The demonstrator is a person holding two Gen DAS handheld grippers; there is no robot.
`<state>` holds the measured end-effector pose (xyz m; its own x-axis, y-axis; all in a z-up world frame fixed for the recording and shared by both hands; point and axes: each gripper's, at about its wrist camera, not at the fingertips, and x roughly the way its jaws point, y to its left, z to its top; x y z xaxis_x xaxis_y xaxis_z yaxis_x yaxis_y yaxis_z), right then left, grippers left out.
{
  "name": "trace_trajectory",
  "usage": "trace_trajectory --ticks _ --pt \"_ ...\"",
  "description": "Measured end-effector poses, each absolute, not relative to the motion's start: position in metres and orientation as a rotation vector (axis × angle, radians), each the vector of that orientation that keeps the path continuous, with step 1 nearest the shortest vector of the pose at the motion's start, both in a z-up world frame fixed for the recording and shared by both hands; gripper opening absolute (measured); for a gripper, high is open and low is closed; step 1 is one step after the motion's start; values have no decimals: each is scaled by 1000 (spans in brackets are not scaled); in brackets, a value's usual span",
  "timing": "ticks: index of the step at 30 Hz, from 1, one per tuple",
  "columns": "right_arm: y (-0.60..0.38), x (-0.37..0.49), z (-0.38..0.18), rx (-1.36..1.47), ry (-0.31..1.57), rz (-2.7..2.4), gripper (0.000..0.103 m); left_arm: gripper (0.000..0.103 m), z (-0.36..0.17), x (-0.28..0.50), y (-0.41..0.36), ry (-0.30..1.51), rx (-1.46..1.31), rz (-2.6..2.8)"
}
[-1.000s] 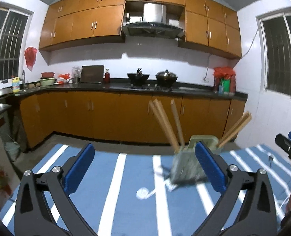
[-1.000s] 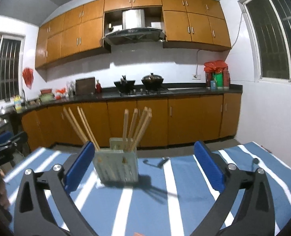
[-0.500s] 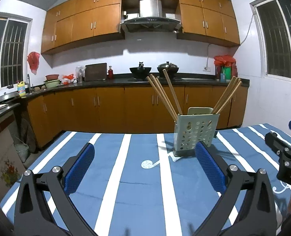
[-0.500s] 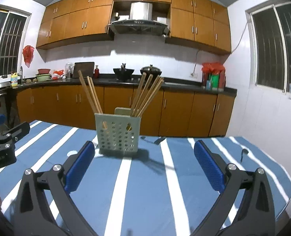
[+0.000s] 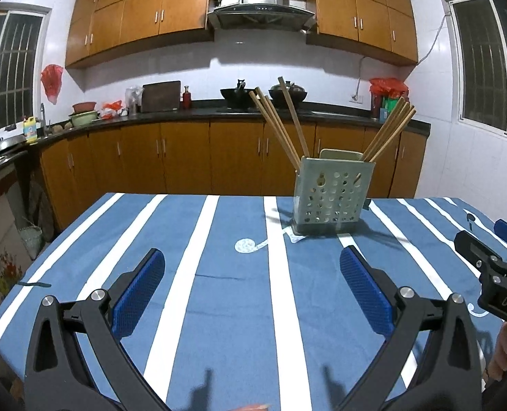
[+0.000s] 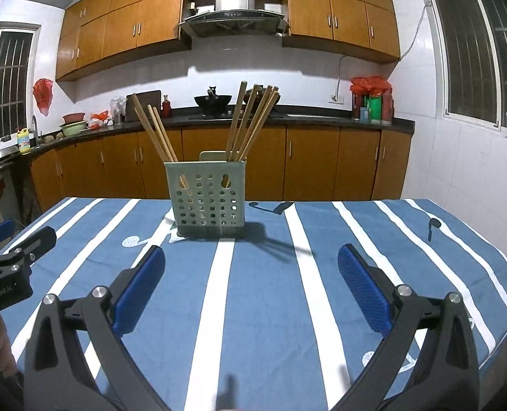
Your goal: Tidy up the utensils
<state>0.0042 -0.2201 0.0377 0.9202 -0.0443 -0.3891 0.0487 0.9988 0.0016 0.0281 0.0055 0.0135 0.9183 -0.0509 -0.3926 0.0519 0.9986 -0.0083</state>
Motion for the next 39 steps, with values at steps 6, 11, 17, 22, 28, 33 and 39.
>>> trace_trajectory --ticks 6,11,17,22,28,33,39 --pt "-222 5 35 20 412 -49 99 101 13 27 2 405 25 -41" --pt "-223 6 34 27 420 -50 99 101 12 27 -1 409 33 -49" --pt "-225 7 35 35 419 -51 99 101 12 25 -3 406 35 -56" --pt "-225 7 35 35 419 -50 99 101 12 24 -5 404 36 -59" --pt "-225 7 35 35 420 -51 99 101 13 25 -6 404 35 -59" --pt "-225 7 34 35 420 -51 99 101 12 25 -6 405 35 -60" --pt "-226 7 35 38 421 -50 99 101 12 25 -8 408 36 -64"
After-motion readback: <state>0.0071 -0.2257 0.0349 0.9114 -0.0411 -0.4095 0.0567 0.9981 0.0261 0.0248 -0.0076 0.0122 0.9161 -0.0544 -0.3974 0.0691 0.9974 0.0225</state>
